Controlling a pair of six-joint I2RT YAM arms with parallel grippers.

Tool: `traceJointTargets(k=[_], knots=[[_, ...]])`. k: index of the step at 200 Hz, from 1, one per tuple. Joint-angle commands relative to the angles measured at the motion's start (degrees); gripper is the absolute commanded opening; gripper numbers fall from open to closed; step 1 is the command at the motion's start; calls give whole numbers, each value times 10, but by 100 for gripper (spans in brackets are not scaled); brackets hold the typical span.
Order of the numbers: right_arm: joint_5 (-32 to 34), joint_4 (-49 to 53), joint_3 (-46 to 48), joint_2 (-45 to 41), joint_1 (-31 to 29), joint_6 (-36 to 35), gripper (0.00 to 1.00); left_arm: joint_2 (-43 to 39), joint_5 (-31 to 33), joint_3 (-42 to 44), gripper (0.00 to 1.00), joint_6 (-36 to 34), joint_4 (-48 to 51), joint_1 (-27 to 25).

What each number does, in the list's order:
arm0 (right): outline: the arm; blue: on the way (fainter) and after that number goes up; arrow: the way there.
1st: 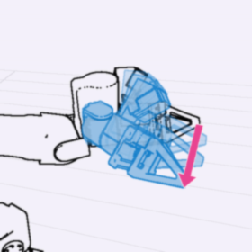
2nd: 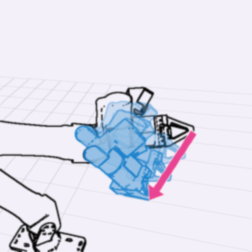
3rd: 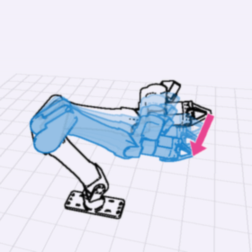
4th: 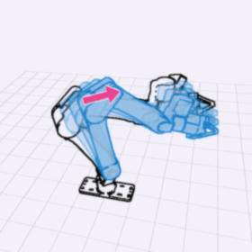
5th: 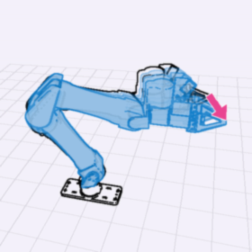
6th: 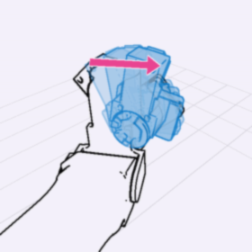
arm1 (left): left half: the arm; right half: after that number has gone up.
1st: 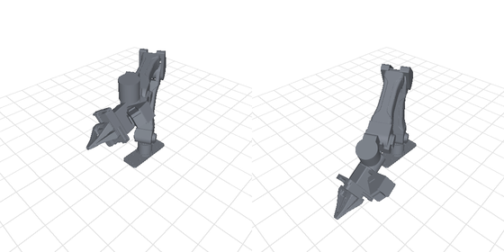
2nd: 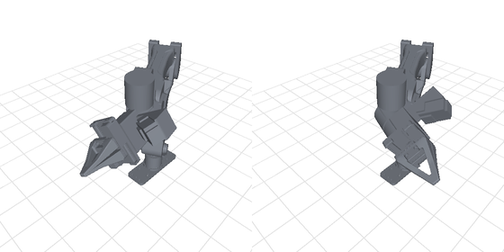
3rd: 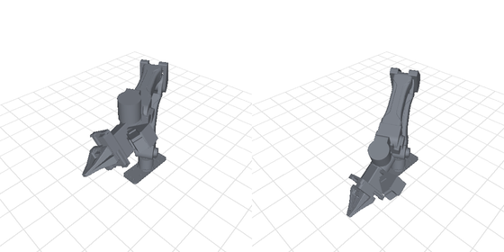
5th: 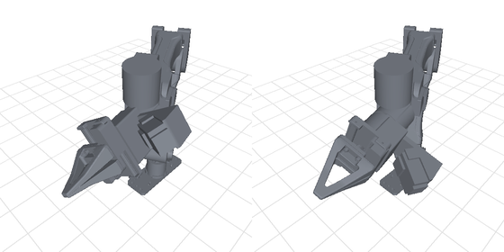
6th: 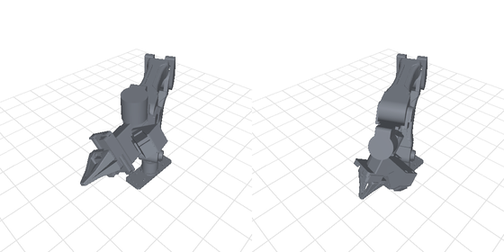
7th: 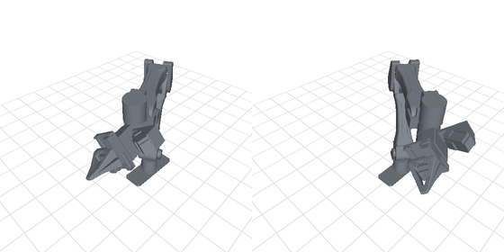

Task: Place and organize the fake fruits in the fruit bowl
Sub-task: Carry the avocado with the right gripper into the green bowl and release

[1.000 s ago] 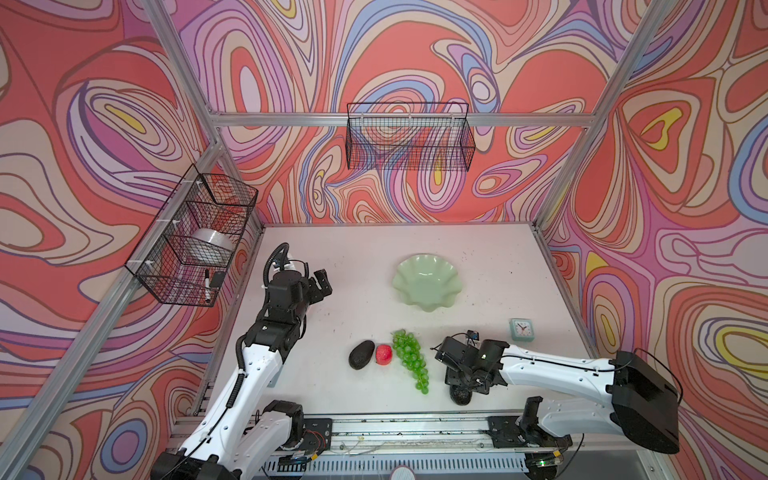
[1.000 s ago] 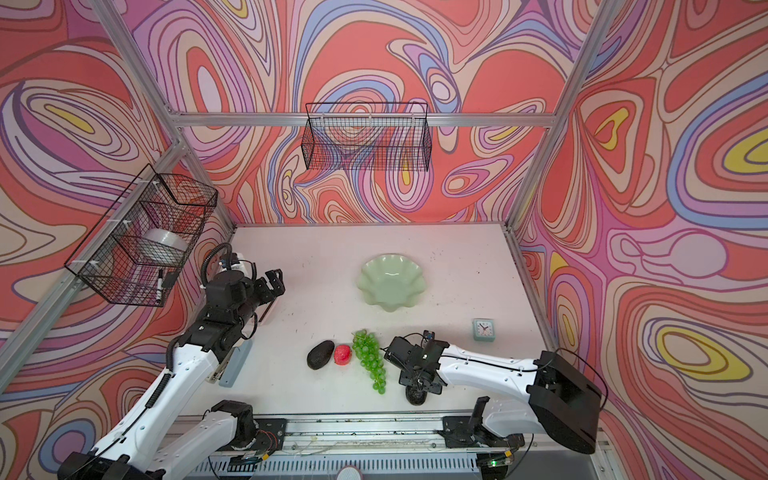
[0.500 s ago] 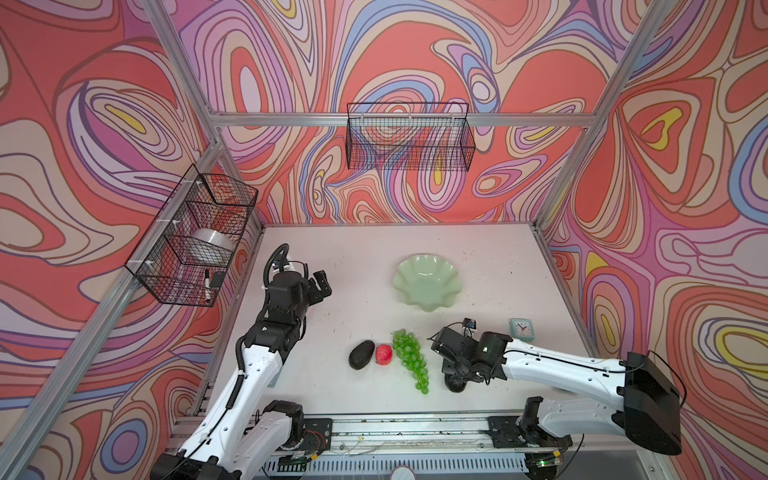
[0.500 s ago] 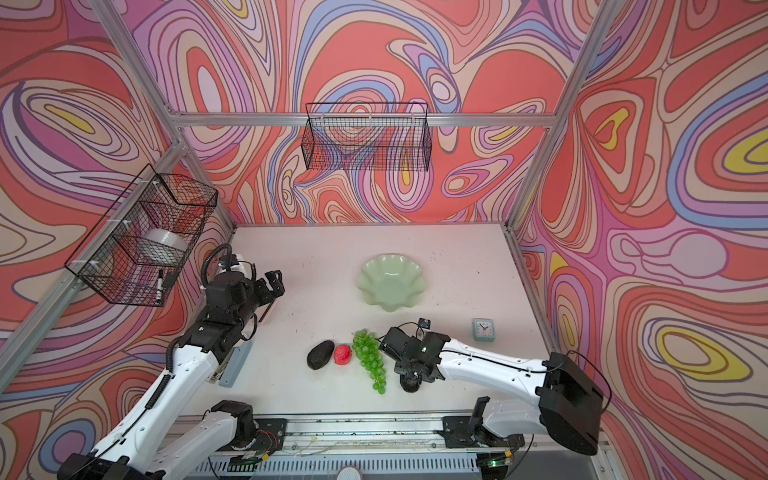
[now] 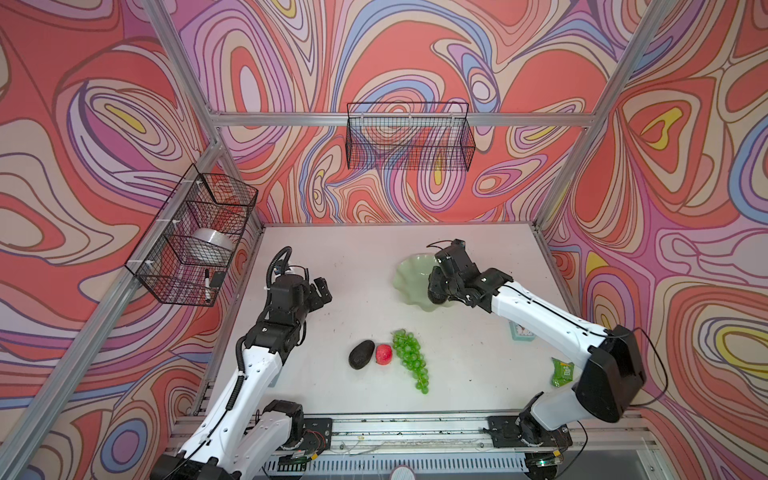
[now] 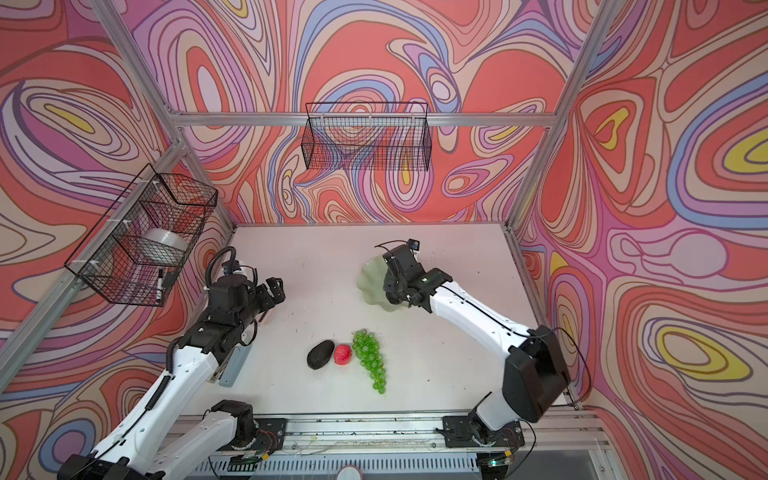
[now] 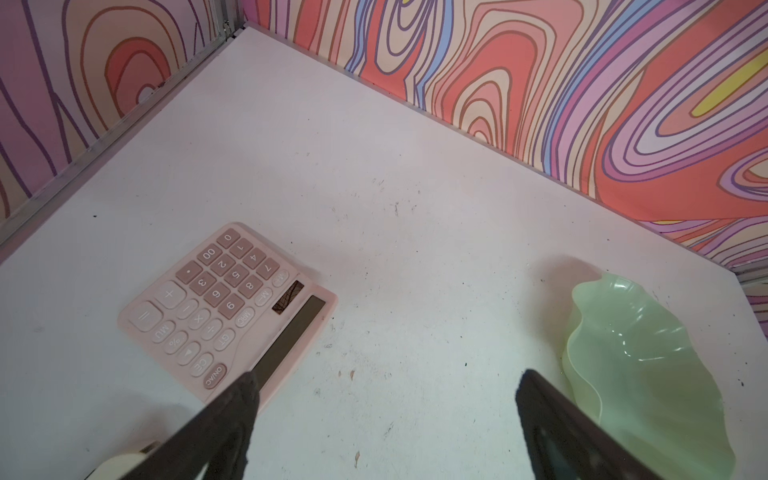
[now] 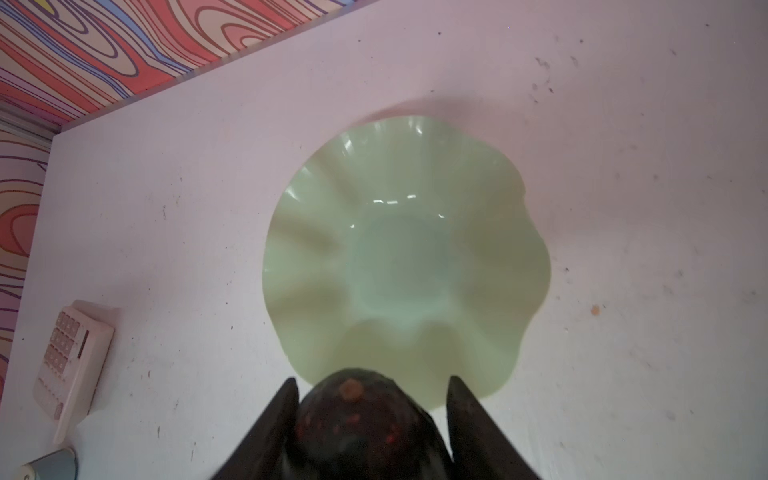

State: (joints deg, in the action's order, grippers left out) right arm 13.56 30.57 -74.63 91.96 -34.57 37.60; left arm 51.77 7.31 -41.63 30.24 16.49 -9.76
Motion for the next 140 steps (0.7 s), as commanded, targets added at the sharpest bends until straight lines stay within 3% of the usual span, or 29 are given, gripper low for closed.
traceJointTargets(k=[1,50,140], knots=[[-28,-56,-47,63,19,-74,46,-29,-12,4,96,-3,32,0],[-63,-83,-119,195,49,-96,46,-60,-24,16,94,-6,62,0],[-96,-116,-113,272,69,-80,46,-90,-18,39,94,3,47,0]])
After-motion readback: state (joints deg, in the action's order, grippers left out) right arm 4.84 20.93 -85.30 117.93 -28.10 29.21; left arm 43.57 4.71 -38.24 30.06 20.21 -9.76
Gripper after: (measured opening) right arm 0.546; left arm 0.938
